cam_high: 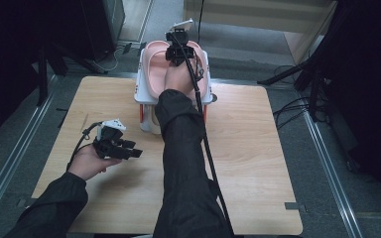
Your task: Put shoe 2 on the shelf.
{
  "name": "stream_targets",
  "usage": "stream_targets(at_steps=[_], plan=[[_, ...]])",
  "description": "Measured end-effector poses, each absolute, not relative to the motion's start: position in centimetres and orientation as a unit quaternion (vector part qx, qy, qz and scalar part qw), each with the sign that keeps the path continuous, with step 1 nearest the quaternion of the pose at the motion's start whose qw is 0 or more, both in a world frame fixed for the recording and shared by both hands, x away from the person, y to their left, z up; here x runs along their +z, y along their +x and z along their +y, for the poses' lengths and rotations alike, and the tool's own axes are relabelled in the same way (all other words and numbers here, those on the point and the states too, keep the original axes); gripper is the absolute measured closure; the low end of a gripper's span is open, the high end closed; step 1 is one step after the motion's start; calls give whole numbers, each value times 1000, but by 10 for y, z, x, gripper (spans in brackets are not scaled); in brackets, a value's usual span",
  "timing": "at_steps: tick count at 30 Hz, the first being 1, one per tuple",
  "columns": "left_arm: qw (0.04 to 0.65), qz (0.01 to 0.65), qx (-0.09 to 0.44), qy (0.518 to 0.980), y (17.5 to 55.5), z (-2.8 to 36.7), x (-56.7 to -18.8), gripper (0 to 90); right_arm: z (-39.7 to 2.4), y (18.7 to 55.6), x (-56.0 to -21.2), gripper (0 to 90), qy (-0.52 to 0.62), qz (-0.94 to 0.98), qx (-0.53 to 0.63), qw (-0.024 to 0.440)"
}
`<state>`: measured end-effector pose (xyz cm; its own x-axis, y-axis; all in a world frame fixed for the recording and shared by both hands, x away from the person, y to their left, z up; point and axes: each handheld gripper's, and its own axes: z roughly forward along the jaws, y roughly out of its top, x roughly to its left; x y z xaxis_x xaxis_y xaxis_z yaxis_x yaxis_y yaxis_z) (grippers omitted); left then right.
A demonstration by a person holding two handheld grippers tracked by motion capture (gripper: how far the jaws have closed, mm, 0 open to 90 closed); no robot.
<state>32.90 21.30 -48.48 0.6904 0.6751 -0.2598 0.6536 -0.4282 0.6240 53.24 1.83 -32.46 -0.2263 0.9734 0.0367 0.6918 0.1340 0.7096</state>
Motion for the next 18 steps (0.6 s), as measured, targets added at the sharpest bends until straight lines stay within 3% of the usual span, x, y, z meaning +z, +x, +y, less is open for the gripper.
stream_targets(at_steps=[7, 18], plan=[[363, 393, 13, 845, 329, 213, -485, 476, 24, 529, -329, 684, 563, 728, 303, 245], [381, 403, 0, 832, 331, 221, -483, 474, 13, 526, -329, 542, 555, 731, 326, 228]])
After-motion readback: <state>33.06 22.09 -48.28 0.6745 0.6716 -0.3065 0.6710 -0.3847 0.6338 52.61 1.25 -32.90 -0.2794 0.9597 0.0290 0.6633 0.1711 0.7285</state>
